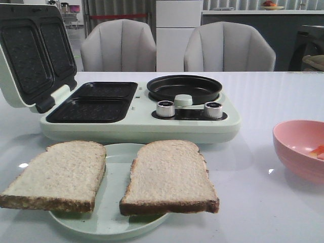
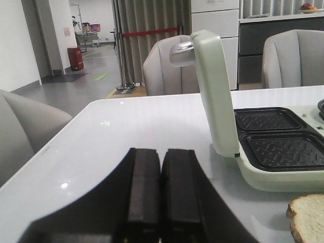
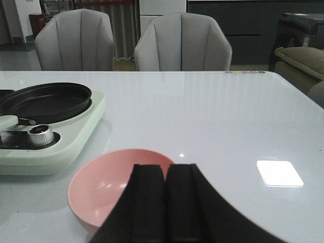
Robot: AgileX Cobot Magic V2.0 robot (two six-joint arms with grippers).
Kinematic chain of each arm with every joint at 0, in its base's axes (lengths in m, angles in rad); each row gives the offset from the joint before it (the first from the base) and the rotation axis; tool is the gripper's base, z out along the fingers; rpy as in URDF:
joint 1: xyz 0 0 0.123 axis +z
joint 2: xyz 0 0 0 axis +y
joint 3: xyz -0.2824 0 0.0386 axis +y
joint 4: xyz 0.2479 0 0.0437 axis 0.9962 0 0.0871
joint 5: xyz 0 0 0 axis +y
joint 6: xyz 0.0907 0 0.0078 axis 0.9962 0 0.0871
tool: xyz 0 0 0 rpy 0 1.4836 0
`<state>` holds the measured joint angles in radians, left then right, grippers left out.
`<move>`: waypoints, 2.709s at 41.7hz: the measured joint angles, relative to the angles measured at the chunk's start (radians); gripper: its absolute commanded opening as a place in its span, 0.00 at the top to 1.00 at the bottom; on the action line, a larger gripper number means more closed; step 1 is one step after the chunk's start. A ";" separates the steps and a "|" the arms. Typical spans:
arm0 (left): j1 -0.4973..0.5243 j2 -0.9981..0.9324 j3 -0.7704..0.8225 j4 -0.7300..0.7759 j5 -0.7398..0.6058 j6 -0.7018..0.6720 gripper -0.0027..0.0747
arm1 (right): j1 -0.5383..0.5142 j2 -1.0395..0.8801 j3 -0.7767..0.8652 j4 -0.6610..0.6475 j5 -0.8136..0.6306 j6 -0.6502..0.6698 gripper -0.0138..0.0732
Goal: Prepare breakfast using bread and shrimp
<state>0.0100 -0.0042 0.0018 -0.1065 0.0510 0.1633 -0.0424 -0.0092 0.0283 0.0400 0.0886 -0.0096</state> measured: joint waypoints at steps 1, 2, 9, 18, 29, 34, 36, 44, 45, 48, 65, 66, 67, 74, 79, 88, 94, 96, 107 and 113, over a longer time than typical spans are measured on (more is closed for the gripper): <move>0.000 0.000 0.000 0.000 -0.003 0.000 0.84 | 0.000 0.000 0.000 0.000 -0.004 0.000 0.79; 0.000 0.000 0.000 -0.002 -0.011 0.000 0.84 | 0.000 0.000 0.000 0.000 -0.009 0.000 0.79; 0.000 0.000 -0.003 -0.022 -0.095 0.000 0.84 | 0.000 0.000 -0.016 0.000 -0.047 0.000 0.79; 0.000 0.000 -0.182 -0.028 -0.027 0.000 0.84 | 0.000 0.000 -0.251 0.000 0.053 0.000 0.79; 0.000 0.153 -0.542 -0.028 0.221 0.000 0.84 | 0.000 0.202 -0.586 0.000 0.204 0.000 0.79; 0.000 0.255 -0.632 -0.057 0.323 0.000 0.84 | 0.000 0.308 -0.668 0.000 0.301 0.000 0.79; 0.000 0.291 -0.648 -0.070 0.351 0.000 0.84 | 0.000 0.347 -0.679 0.000 0.326 0.000 0.79; 0.000 0.411 -0.649 -0.089 0.437 0.000 0.84 | 0.000 0.493 -0.678 0.000 0.443 0.000 0.79; 0.000 0.422 -0.645 -0.089 0.448 0.000 0.84 | 0.000 0.513 -0.678 0.000 0.462 0.000 0.79; 0.000 0.454 -0.633 -0.089 0.483 0.000 0.84 | 0.000 0.561 -0.678 0.000 0.503 0.000 0.79; 0.000 0.605 -0.578 -0.089 0.520 0.000 0.55 | 0.000 0.765 -0.678 0.000 0.585 0.000 0.51; 0.000 0.608 -0.578 -0.089 0.520 0.000 0.49 | 0.000 0.769 -0.678 0.000 0.585 0.000 0.45; 0.000 0.613 -0.578 -0.089 0.520 0.000 0.39 | 0.000 0.770 -0.678 0.000 0.585 0.000 0.39; 0.000 0.636 -0.578 -0.089 0.521 0.000 0.14 | 0.000 0.775 -0.678 0.000 0.586 0.000 0.26; -0.019 0.661 -0.578 -0.089 0.527 0.006 0.18 | 0.000 0.775 -0.678 0.000 0.586 0.000 0.26; -0.250 0.753 -0.578 -0.073 0.527 0.132 0.24 | 0.000 0.775 -0.678 0.000 0.586 0.000 0.26; -0.476 0.836 -0.560 0.039 0.527 0.167 0.24 | 0.000 0.775 -0.678 0.000 0.586 0.000 0.26; -0.561 0.865 -0.545 0.091 0.527 0.166 0.24 | 0.000 0.775 -0.678 0.000 0.586 0.000 0.26; -0.887 1.056 -0.508 0.608 0.561 -0.268 0.30 | 0.000 0.775 -0.678 0.000 0.586 0.000 0.26; -0.991 1.193 -0.508 0.882 0.597 -0.488 0.31 | 0.000 0.775 -0.678 0.000 0.586 0.000 0.26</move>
<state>-0.9814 1.1889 -0.5063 0.7756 0.6478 -0.3245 -0.0424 0.7660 -0.6494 0.0400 0.6750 -0.0096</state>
